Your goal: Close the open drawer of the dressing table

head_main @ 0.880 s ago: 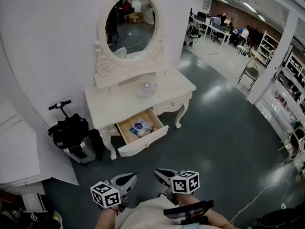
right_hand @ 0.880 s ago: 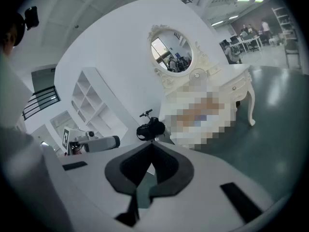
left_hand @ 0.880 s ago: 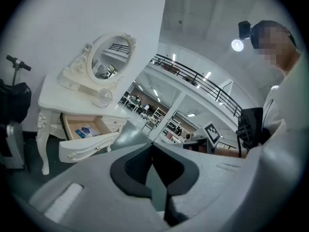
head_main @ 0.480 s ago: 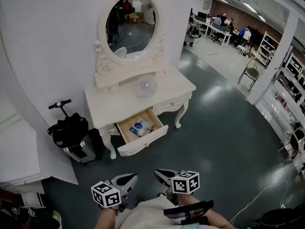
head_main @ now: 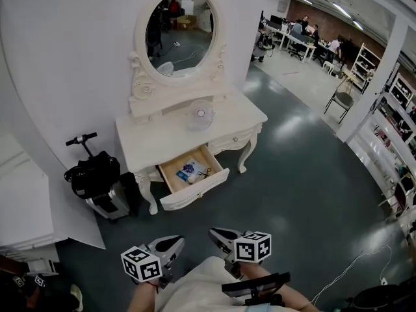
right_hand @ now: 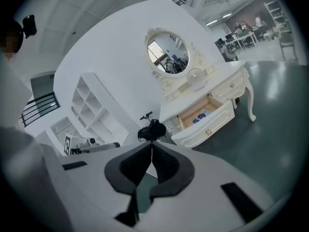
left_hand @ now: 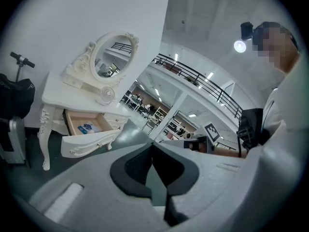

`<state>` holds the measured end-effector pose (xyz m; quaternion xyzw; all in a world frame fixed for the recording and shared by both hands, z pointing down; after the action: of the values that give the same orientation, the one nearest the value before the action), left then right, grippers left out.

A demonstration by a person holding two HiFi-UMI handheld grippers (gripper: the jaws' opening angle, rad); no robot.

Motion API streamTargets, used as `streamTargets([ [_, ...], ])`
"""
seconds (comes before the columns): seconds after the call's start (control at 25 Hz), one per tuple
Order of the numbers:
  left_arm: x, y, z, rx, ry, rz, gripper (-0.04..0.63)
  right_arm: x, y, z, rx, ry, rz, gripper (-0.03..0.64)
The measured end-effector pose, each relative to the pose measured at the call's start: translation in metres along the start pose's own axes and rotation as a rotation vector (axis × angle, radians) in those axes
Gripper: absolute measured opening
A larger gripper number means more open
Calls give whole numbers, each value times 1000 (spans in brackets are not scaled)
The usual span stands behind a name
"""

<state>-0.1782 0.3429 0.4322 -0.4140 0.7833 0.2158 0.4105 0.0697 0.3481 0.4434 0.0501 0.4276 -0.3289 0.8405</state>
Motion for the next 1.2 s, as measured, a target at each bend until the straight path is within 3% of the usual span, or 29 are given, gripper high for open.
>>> streamTargets([
  [0.4, 3, -17, -15, 19, 32, -16, 9, 10, -15, 19, -31, 15, -46, 17],
  [0.84, 29, -83, -52, 30, 35, -48, 9, 60, -74, 64, 0, 57, -105, 17],
  [1.2, 45, -123, -82, 45, 37, -88, 9, 78, -107, 100, -8, 21, -148, 17],
])
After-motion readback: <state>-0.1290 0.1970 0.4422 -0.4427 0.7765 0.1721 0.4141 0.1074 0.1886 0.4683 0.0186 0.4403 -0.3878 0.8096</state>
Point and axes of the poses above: the fingertips, and each gripper's own axes: y backward along the fingers, z to its right, x out of its top, the point moved 10 cm from there along y, backward along the fingers, and after that the axes turned 15 degrees about z, right-handed, at the moved point
